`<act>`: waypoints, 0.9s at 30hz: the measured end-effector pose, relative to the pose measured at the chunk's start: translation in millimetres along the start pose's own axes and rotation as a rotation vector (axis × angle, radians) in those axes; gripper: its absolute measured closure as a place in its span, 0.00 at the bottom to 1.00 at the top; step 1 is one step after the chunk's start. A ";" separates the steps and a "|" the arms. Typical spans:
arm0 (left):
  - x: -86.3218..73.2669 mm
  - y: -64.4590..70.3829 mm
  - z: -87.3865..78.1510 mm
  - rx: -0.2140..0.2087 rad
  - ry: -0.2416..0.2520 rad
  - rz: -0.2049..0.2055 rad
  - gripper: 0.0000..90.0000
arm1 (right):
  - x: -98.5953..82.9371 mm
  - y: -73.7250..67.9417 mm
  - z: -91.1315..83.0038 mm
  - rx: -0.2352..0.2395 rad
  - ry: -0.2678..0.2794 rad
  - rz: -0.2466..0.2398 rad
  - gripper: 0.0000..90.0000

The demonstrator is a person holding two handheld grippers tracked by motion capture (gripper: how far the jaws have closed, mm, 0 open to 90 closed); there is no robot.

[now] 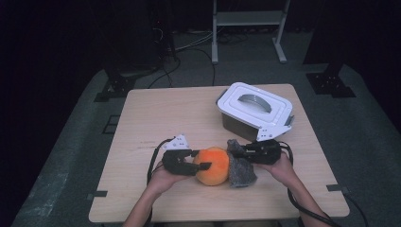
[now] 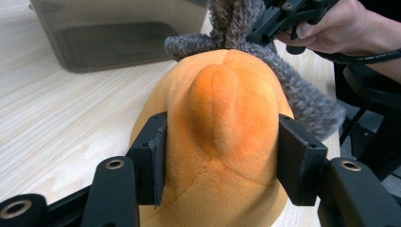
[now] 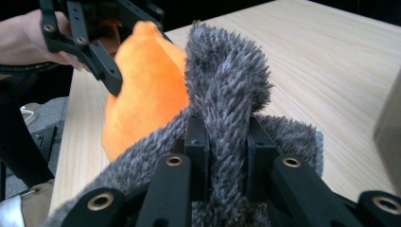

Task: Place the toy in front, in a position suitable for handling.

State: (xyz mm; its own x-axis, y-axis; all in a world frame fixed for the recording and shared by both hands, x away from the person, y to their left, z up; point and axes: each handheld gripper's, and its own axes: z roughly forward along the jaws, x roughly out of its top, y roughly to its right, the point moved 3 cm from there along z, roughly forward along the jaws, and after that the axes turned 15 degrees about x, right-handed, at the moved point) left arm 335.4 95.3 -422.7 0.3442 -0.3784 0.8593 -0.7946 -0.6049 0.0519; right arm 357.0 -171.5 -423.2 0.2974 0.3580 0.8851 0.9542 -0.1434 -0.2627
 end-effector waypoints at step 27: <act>-2.6 7.5 6.2 -0.040 -0.041 0.100 0.30 | 2.3 -8.2 4.6 0.045 -0.051 -0.031 0.83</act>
State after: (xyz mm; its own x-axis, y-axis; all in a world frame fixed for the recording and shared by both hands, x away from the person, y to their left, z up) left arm 331.6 87.4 -427.7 0.2813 -0.4641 0.8399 -0.8450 -0.5346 -0.0124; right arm 350.0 -165.2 -420.8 0.2676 0.4082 0.8728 0.9632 -0.0903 -0.2531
